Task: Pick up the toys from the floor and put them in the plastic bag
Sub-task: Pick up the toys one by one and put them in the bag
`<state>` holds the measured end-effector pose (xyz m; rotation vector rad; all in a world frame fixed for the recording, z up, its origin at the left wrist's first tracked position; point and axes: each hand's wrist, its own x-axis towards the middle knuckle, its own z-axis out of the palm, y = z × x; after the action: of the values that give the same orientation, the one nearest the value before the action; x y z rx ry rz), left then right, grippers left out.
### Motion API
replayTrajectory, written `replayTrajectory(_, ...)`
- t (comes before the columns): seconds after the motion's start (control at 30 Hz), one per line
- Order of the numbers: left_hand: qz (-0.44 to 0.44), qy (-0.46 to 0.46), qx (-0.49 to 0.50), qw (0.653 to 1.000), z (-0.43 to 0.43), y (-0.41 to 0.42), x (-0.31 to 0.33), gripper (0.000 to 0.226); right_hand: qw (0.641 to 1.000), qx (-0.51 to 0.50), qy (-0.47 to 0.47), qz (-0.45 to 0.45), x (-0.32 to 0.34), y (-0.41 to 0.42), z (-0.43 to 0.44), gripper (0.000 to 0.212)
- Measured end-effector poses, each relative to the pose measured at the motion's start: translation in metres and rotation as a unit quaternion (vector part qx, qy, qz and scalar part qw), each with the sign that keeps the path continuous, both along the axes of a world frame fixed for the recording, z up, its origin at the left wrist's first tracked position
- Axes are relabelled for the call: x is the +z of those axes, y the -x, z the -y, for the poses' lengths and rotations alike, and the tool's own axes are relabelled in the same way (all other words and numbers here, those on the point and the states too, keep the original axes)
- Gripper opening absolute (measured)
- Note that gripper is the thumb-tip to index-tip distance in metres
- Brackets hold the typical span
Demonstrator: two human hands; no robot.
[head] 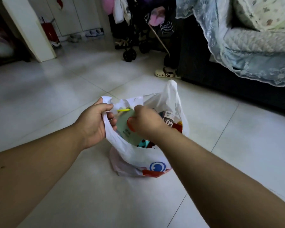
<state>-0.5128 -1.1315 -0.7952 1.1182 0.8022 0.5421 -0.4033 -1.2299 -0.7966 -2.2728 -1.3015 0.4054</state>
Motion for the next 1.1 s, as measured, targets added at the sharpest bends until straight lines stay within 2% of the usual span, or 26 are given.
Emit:
replayTrajectory(0.1, 0.005, 0.012, -0.007, 1.0, -0.001, 0.002, 0.002, 0.054, 1.0, -0.005, 0.011, 0.015, -0.021, 0.006, -0.013, 0.033)
replayTrajectory(0.17, 0.004, 0.007, -0.014, 1.0, 0.0, 0.001, 0.002, 0.048, 0.999, -0.021, -0.03, 0.031, -0.018, 0.005, -0.006, 0.033)
replayTrajectory(0.2, 0.005, 0.005, -0.012, 1.0, -0.001, 0.001, 0.001, 0.053, 0.997, -0.034, -0.067, 0.032, -0.013, 0.002, 0.003, 0.031)
replayTrajectory(0.27, 0.007, 0.001, -0.008, 1.0, -0.004, 0.001, -0.002, 0.061, 0.986, -0.084, -0.146, 0.015, -0.003, -0.01, 0.029, 0.028)
replayTrajectory(0.33, 0.005, -0.005, -0.019, 1.0, -0.006, 0.001, -0.003, 0.059, 0.964, -0.162, -0.208, 0.018, 0.0, -0.029, 0.067, 0.024)
replayTrajectory(0.4, 0.0, -0.013, -0.023, 1.0, -0.006, 0.001, -0.004, 0.057, 0.944, -0.25, -0.209, 0.06, -0.019, -0.055, 0.112, 0.022)
replayTrajectory(0.43, 0.001, -0.016, -0.023, 1.0, -0.005, 0.0, -0.003, 0.055, 0.938, -0.287, -0.178, 0.071, -0.037, -0.07, 0.135, 0.022)
replayTrajectory(0.5, 0.005, -0.02, -0.029, 0.999, -0.003, -0.001, -0.002, 0.039, 0.94, -0.335, -0.051, 0.045, -0.084, -0.098, 0.174, 0.03)
replayTrajectory(0.53, 0.006, -0.018, -0.034, 0.999, -0.002, -0.002, -0.002, 0.03, 0.937, -0.347, 0.034, 0.005, -0.109, -0.108, 0.192, 0.041)
replayTrajectory(0.6, 0.009, -0.015, -0.044, 0.999, 0.0, -0.004, -0.001, 0.023, 0.908, -0.369, 0.178, -0.084, -0.155, -0.115, 0.222, 0.071)
replayTrajectory(0.63, 0.008, -0.022, -0.047, 0.999, 0.0, -0.005, -0.001, 0.022, 0.888, -0.388, 0.216, -0.119, -0.174, -0.114, 0.234, 0.079)
replayTrajectory(0.7, -0.001, -0.034, -0.051, 0.998, 0.001, -0.006, -0.001, 0.021, 0.852, -0.439, 0.227, -0.173, -0.202, -0.102, 0.247, 0.077)
replayTrajectory(0.77, -0.006, -0.03, -0.05, 0.998, 0.0, -0.006, -0.001, 0.025, 0.835, -0.472, 0.201, -0.199, -0.216, -0.09, 0.252, 0.069)
replayTrajectory(0.87, -0.014, -0.027, -0.035, 0.999, -0.001, -0.004, -0.001, 0.042, 0.85, -0.47, 0.143, -0.189, -0.223, -0.083, 0.251, 0.064)
replayTrajectory(0.93, -0.027, -0.045, -0.046, 0.998, 0.003, -0.003, 0.003, 0.034, 0.856, -0.465, 0.096, -0.207, -0.214, -0.082, 0.245, 0.068)
replayTrajectory(1.0, -0.037, -0.07, -0.059, 0.995, 0.007, -0.004, 0.006, 0.03, 0.853, -0.469, 0.007, -0.23, -0.193, -0.082, 0.235, 0.072)
replayTrajectory(1.1, -0.037, -0.07, -0.056, 0.995, 0.004, -0.003, 0.007, 0.03, 0.835, -0.434, -0.199, -0.276, -0.134, -0.083, 0.205, 0.064)
